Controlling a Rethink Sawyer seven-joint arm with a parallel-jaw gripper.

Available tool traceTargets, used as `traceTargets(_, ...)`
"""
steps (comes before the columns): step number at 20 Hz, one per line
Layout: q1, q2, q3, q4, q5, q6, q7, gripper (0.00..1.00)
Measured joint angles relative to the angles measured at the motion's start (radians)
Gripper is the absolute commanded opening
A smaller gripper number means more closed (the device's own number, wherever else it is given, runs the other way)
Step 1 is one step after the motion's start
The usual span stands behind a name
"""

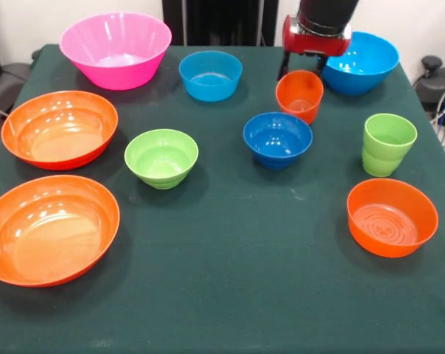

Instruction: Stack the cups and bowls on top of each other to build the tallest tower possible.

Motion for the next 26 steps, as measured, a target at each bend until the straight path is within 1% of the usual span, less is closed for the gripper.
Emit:
traceTargets(5,-0.016,-0.012,0.000,-0.037,0.000,0.025,0.000,1.00)
traceTargets(11,-0.052,-0.085,0.008,-0.027,-0.001,0.079,0.000,1.00)
traceTargets(20,-0.109,-0.255,0.037,0.057,-0.001,0.081,0.000,1.00)
traceTargets(26,-0.123,-0.326,0.058,0.119,-0.001,0.081,0.000,1.00)
